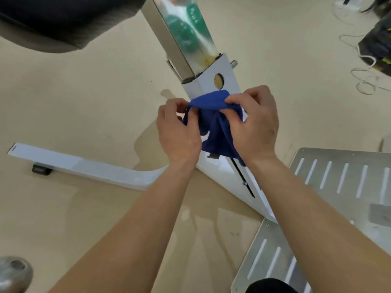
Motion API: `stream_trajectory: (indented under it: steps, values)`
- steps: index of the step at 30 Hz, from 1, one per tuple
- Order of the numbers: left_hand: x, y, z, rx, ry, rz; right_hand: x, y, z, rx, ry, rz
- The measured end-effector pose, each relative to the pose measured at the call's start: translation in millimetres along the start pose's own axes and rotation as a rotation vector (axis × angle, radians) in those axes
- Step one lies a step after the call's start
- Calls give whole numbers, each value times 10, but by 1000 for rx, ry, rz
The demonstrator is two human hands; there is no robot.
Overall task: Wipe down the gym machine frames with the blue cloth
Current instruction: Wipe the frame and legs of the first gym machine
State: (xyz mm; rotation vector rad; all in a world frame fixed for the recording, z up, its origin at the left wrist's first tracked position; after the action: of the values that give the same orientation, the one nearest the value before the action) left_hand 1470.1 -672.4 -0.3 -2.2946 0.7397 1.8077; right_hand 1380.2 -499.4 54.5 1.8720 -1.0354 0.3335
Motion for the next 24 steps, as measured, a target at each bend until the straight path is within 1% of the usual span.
stream_trajectory:
  steps: [2, 3, 5, 7, 9, 10, 11, 14, 18, 20, 22, 24]
  values:
    - [55, -69, 21, 15, 36, -17, -126, -171, 39, -1, 33, 24]
    - [83, -129, 44, 35, 15, -42, -160, -291, 54, 7, 52, 16]
    - [88, -267, 69, 76, -38, -68, -199, -518, 98, 54, 57, -22]
    - [64, -390, 132, 151, -78, -75, -235, -652, 139, 107, 8, -75]
    - [26, -437, 247, 238, -87, -72, -221, -651, 180, 129, -21, -141]
    - [4, -412, 296, 253, -73, -69, -185, -606, 205, 134, -20, -172]
    - [-15, -356, 318, 239, -64, -75, -127, -536, 235, 139, -11, -208]
    - [-149, -104, 251, 128, -71, -51, 103, -265, 336, 157, -1, -307]
    - [-246, 74, 154, 27, -96, -10, 215, -140, 409, 163, 0, -336]
    - [-147, -15, 201, 40, -65, -53, 161, -288, 407, 161, 0, -362]
    - [14, -219, 302, 116, -17, -104, -17, -482, 383, 185, -16, -343]
    - [83, -384, 359, 194, 6, -107, -152, -619, 349, 221, -43, -319]
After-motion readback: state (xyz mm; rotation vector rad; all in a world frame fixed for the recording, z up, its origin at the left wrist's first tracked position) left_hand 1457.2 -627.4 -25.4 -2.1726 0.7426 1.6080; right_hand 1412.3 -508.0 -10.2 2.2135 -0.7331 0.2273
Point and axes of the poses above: each hand's wrist, its own y-axis towards the middle knuckle, its own z-axis out of the palm, x = y × z, the point moved 10 cm from there along y, towards the middle knuckle, and after that the axes turned 4 degrees about -x, right-handed, at the moved point
